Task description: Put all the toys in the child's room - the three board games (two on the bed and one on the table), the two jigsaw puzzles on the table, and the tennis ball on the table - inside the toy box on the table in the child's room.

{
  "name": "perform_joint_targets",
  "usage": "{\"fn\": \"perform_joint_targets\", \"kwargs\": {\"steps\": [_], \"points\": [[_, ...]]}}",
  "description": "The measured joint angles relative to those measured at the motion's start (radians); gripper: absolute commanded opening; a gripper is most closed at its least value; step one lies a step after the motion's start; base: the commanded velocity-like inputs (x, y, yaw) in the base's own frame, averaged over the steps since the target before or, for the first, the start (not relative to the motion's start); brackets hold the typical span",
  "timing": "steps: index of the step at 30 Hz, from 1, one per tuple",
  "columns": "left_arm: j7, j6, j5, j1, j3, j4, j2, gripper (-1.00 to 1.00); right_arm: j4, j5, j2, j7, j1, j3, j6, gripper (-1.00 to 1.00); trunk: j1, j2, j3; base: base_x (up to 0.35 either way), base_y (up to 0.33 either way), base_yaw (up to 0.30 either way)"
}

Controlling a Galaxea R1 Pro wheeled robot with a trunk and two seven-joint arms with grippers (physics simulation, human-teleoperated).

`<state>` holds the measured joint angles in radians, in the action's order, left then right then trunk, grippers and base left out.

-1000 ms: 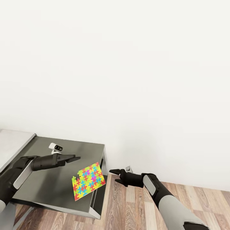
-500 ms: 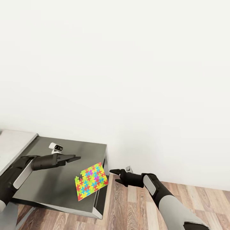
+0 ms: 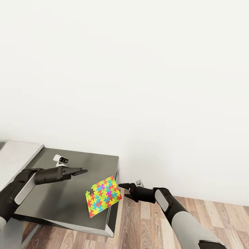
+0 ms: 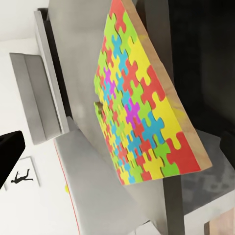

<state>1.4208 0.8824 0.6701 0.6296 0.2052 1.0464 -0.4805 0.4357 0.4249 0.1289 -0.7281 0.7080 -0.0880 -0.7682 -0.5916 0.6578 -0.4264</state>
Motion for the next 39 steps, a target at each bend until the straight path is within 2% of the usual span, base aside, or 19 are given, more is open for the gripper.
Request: {"fn": "perform_joint_targets", "kwargs": {"steps": [5, 23, 26, 30, 32, 36, 39], "points": [[0.000, 0.000, 0.001, 0.000, -0.001, 0.000, 0.000, 1.00, 0.000, 0.000, -0.001, 0.000, 0.000, 0.000, 0.001, 1.00, 0.000, 0.000, 0.000, 0.000, 0.002, 0.000], [0.000, 0.002, 0.001, 0.000, 0.002, 0.001, 0.000, 1.00, 0.007, -0.008, 0.001, -0.002, 0.000, 0.005, 0.010, 1.00, -0.069, 0.126, -0.056, 0.000, 0.000, 0.000], [0.000, 0.004, 0.004, 0.000, 0.002, 0.014, 0.000, 1.00, 0.007, -0.006, 0.000, -0.005, 0.000, 0.005, 0.013, 1.00, -0.069, 0.126, -0.057, 0.000, 0.000, 0.000], [0.000, 0.022, 0.004, -0.022, 0.001, 0.085, -0.002, 1.00, 0.009, -0.005, 0.001, -0.004, 0.000, 0.006, 0.014, 1.00, -0.069, 0.126, -0.057, 0.000, 0.000, 0.000], [0.000, 0.051, 0.002, -0.051, -0.002, 0.148, -0.003, 1.00, 0.009, -0.006, 0.002, -0.002, 0.000, 0.007, 0.013, 1.00, -0.069, 0.126, -0.057, 0.000, 0.000, 0.000], [-0.002, 0.092, 0.001, -0.098, -0.032, 0.252, -0.006, 1.00, 0.008, -0.007, 0.003, 0.001, 0.000, 0.008, 0.006, 1.00, -0.069, 0.126, -0.057, 0.000, 0.000, 0.000], [-0.006, 0.100, 0.001, -0.108, -0.051, 0.271, -0.005, 1.00, 0.007, -0.008, 0.004, 0.009, 0.000, 0.008, 0.003, 1.00, -0.069, 0.126, -0.057, -0.002, 0.000, 0.000]]}}
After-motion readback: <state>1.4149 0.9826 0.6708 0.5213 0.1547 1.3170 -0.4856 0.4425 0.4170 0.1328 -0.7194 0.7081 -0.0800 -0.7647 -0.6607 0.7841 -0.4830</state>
